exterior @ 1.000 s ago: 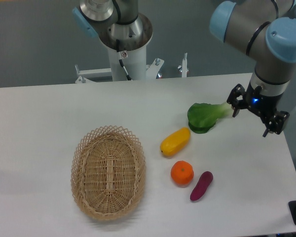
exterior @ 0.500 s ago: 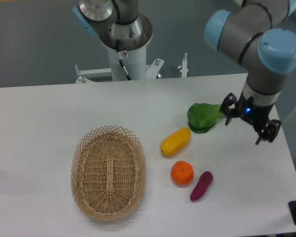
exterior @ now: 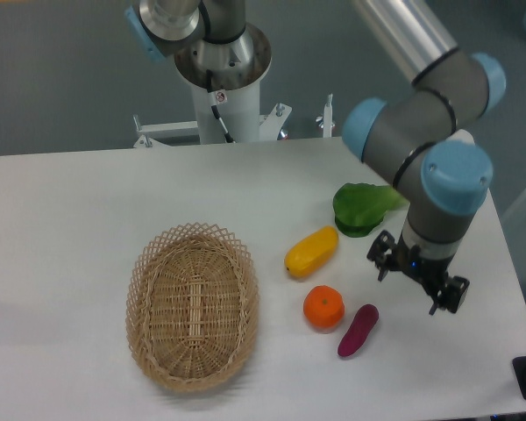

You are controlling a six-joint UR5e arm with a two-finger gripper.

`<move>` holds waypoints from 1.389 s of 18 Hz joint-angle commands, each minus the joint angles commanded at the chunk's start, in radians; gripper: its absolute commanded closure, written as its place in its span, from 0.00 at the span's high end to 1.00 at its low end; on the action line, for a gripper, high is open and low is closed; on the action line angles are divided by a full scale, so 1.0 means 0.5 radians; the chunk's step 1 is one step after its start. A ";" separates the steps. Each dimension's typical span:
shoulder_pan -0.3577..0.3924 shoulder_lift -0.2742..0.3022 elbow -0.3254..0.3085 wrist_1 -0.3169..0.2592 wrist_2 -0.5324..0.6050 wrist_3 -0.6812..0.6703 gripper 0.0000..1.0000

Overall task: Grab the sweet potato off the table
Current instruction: 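Move the open gripper down over the purple sweet potato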

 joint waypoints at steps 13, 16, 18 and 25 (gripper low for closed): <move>-0.071 -0.031 -0.279 0.319 0.034 0.018 1.00; -0.071 -0.034 -0.304 0.338 0.037 0.018 1.00; -0.074 -0.037 -0.310 0.344 0.037 0.015 1.00; -0.080 -0.031 -0.374 0.408 0.040 0.009 1.00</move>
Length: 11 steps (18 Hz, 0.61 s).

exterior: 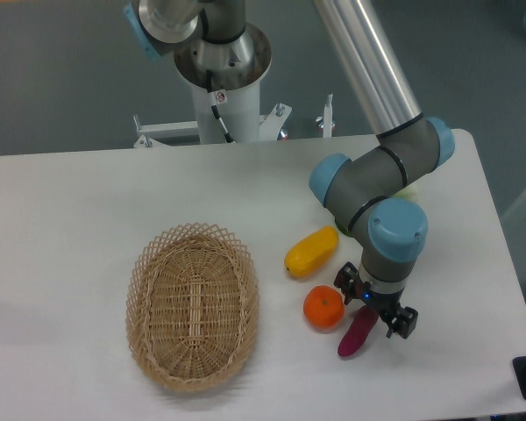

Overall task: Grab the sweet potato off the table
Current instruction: 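Move the open gripper down over the purple sweet potato, then lower the gripper around the sweet potato and close the fingers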

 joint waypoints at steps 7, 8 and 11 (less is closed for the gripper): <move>-0.018 -0.012 -0.003 0.040 0.018 -0.015 1.00; -0.028 -0.018 -0.003 0.052 0.037 -0.012 1.00; -0.034 -0.040 0.006 0.058 0.046 -0.015 1.00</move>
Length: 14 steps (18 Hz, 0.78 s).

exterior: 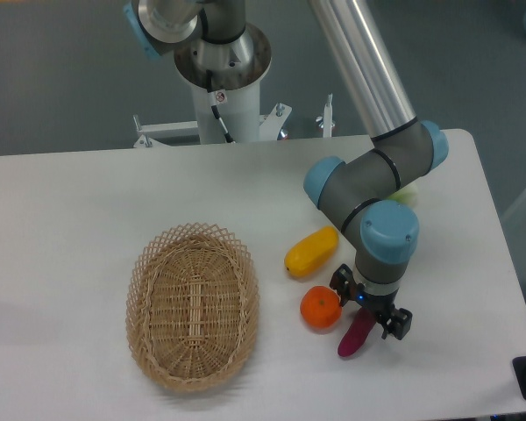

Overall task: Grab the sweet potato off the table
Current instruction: 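Lower the gripper around the sweet potato and close the fingers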

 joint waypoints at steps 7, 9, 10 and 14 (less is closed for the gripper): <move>-0.003 0.000 0.000 0.012 0.021 0.009 0.73; -0.003 -0.003 0.003 0.012 0.052 0.018 0.61; -0.006 -0.003 0.003 0.012 0.061 0.018 0.60; -0.012 -0.003 0.006 0.012 0.061 0.021 0.52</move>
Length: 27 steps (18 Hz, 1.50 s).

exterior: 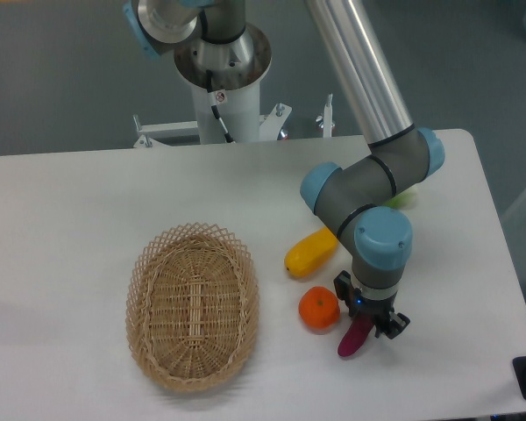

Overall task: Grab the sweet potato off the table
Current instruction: 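Lower the gripper around the sweet potato and close the fingers, then lift the grasped sweet potato up off the table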

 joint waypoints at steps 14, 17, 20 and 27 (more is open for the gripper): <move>0.003 0.040 0.064 -0.021 -0.006 0.006 0.31; 0.006 0.132 0.147 -0.043 -0.018 -0.021 0.32; 0.009 0.282 0.132 -0.098 -0.052 -0.028 0.32; 0.031 0.635 0.083 -0.438 -0.298 -0.184 0.32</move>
